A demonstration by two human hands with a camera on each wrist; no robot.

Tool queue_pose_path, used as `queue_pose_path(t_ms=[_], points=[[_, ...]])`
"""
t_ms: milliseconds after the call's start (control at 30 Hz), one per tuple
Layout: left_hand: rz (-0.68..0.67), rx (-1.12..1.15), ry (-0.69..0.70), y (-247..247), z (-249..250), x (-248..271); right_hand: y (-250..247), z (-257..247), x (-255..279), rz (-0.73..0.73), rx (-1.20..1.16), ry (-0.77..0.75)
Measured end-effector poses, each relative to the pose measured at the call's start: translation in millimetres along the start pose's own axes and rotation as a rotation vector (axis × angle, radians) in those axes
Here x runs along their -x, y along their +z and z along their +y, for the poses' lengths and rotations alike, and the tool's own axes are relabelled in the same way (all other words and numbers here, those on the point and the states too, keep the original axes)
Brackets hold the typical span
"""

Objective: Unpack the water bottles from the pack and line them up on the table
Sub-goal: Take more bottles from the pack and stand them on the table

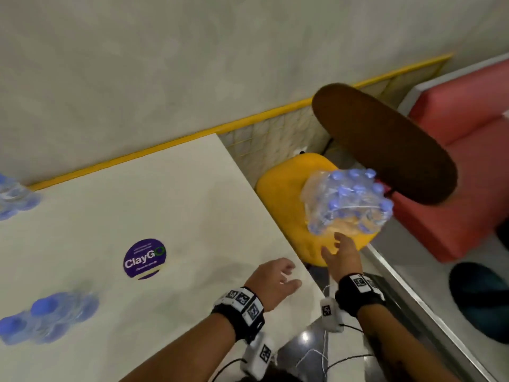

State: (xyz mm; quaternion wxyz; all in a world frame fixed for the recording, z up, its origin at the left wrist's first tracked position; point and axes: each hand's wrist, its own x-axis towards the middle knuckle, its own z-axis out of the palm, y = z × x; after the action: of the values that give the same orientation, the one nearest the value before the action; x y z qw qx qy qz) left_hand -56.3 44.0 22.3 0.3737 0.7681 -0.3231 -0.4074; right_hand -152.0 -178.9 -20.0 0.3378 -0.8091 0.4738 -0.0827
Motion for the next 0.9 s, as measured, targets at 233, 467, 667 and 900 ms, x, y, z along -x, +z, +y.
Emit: queue_pose_path(t_ms=[233,467,667,900], points=[[0.045,-0.046,0.001,88,71,-123,-70,74,-94,0.073,0.098,0.107],[0.288,-0.005,-0.158,110,80,-181,-76,97,-132,0.068,0.020,0.122],[0.441,0.085,-0.320,120,94,-209,-73,91,-147,0.087,-0.102,0.159],[0.566,0.095,-0.393,101,101,-243,-71,99,-162,0.052,0.054,0.074]])
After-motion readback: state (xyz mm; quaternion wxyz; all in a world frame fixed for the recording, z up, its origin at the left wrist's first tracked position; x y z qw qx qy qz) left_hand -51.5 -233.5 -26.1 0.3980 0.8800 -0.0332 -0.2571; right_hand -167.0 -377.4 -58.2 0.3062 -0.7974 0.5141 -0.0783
